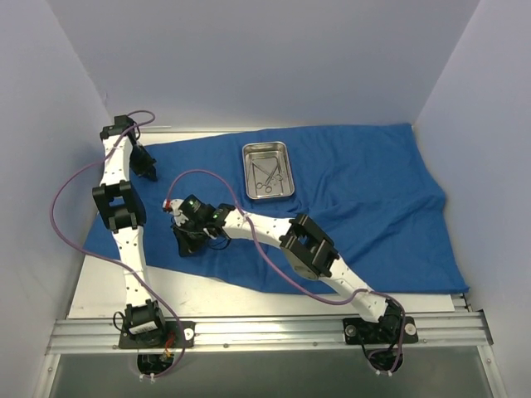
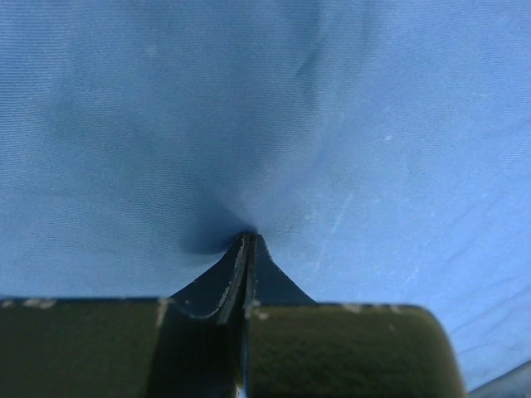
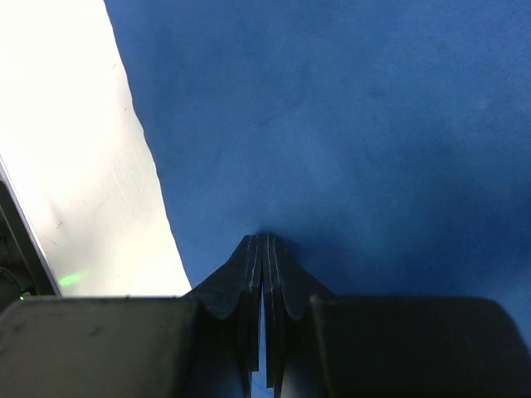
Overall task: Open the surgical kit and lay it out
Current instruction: Smooth out the surgical kit at the center of the board.
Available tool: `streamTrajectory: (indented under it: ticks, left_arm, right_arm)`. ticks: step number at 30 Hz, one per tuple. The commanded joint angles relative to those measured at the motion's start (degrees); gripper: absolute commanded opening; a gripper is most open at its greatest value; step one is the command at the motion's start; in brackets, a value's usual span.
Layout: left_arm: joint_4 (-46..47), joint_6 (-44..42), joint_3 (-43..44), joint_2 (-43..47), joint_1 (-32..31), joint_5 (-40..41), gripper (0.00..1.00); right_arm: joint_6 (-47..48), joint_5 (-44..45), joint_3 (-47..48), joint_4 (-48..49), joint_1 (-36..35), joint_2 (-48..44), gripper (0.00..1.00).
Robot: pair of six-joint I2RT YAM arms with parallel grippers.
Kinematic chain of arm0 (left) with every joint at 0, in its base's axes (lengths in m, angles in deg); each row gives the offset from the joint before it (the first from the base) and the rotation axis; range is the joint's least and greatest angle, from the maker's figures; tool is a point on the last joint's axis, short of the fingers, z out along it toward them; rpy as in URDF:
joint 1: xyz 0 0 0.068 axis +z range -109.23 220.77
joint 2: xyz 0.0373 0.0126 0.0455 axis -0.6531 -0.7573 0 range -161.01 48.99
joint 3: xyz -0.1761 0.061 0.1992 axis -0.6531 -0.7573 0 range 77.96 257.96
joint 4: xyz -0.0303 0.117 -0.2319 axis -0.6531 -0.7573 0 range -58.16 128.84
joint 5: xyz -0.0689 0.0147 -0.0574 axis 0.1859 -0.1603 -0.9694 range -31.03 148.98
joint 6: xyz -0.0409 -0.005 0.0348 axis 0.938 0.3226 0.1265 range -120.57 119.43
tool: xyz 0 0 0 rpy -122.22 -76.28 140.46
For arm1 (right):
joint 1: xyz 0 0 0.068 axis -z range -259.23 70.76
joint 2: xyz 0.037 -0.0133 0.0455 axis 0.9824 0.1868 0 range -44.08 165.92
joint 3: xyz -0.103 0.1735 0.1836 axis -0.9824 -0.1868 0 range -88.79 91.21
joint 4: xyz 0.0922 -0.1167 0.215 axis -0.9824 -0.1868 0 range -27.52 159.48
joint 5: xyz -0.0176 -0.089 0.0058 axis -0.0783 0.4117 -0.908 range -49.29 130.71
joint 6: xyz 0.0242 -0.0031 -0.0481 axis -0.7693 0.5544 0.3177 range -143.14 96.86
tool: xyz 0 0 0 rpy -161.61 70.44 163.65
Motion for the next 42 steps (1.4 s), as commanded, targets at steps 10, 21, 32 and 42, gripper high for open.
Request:
streamTrajectory:
  ticks: [10, 21, 32, 42]
  left_arm:
    - [-4.8, -3.3, -0.7, -4.5, 3.0, 0.3, 0.02]
    - [-4.4, -3.7, -0.4, -4.7, 3.1, -0.4, 0.02]
    - [-4.1, -3.7, 0.1, -4.9, 3.1, -0.5, 0.02]
    - [-3.5, -3.9, -0.7, -4.5, 3.1, -1.1, 0.02]
  right_arm:
    - [7.8, -4.4, -25.5, -8.4, -9.0, -10.2, 0.00]
    - [7.8, -3.2, -27.3, -3.6, -3.9, -26.9, 0.00]
    - [10.4, 10.5, -6.1, -8.8, 6.5, -13.5, 0.00]
    - [8.3, 6.3, -12.7, -4.6, 1.5, -6.9, 0.00]
